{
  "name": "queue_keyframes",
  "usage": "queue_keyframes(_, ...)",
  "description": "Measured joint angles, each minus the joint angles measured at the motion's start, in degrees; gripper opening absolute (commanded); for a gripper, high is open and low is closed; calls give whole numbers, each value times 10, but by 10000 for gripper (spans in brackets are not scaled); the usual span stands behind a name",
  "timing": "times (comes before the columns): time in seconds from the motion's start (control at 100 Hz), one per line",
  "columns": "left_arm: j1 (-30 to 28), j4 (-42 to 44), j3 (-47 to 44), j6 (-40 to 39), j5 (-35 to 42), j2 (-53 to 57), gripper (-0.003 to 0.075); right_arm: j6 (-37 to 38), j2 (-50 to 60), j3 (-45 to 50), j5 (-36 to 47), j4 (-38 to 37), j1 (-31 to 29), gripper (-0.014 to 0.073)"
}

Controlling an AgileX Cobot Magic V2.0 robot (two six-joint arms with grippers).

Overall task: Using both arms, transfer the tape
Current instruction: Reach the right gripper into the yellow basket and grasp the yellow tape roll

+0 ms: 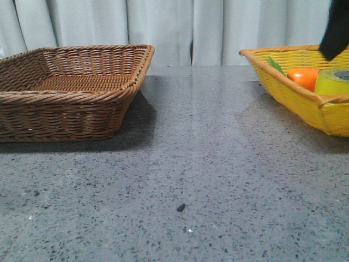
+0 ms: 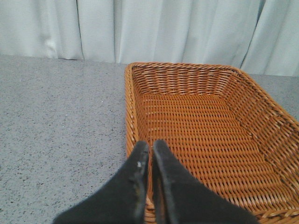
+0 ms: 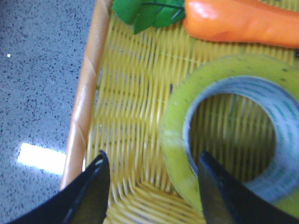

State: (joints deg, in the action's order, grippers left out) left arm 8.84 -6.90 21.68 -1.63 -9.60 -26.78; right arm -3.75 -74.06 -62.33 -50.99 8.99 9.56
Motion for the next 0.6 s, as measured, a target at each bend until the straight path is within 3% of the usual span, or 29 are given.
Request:
queue_keyframes(0.46, 0, 0, 0, 0, 0, 0, -21, -2, -102, -21, 0, -34, 3, 348)
queue_keyframes(0.6, 0, 0, 0, 0, 0, 0, -21, -2, -116, -21, 2, -38, 3, 241)
